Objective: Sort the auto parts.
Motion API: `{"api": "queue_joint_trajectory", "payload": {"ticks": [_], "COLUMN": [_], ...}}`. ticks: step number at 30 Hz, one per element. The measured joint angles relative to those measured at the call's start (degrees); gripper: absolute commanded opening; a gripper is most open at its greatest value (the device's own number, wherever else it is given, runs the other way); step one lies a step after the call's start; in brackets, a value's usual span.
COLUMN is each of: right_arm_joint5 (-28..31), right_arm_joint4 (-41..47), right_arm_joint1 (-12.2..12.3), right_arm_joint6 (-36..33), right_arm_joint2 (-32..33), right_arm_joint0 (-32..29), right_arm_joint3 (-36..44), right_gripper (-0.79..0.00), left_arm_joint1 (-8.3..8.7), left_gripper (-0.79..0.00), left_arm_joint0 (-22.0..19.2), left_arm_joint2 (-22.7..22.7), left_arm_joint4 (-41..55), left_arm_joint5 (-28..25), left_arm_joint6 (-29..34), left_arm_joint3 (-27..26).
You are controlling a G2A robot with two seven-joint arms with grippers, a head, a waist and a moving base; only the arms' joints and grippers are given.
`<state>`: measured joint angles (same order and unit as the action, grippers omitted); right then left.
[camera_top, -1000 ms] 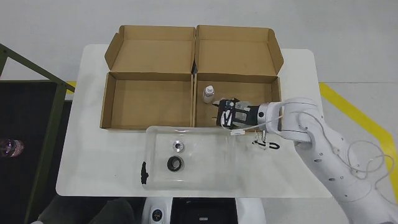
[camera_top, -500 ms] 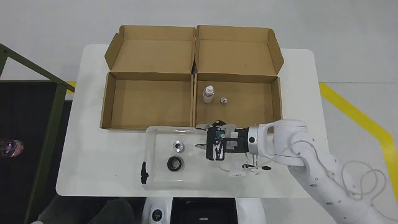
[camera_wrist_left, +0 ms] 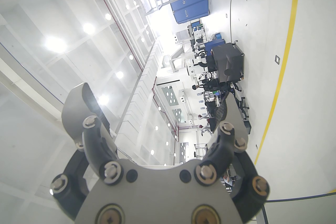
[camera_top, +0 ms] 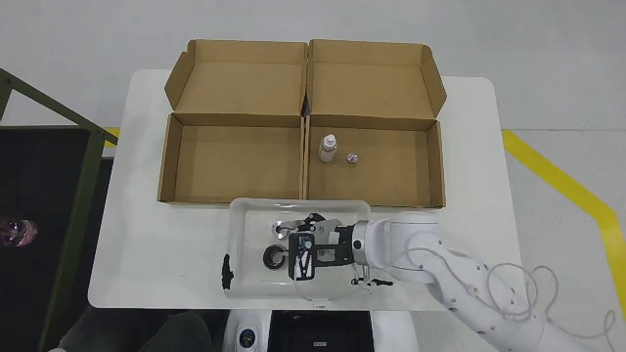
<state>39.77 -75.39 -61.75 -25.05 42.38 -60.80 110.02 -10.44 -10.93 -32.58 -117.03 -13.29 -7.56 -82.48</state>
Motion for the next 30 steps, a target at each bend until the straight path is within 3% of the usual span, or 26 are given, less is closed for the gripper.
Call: {"api": "queue_joint_trajectory", "payload": {"ticks": [6,30], "right_arm_joint5": [-2.57,-4.41], "right_arm_joint4": [-1.13,-2.46], "right_arm_joint1": [-1.22,-4.22], "right_arm_joint6": [-0.42,-2.64], "right_arm_joint2": [-2.17,-5.99], "right_arm_joint0": [1.73,4.36], "right_arm_joint3": [-2.66,-9.81], "right_gripper": [-0.548,-0.486], "left_arm_joint1": [0.0,0.0], "left_gripper": [0.0,0.0], "left_arm_joint0": [0.0,0.0], "left_arm_joint2": [0.0,0.0], "left_arm_joint4": [0.0,0.0], "left_arm_joint5": [0.0,0.0], "left_arm_joint6": [0.0,0.0], "left_arm_joint3": [0.0,0.0]}}
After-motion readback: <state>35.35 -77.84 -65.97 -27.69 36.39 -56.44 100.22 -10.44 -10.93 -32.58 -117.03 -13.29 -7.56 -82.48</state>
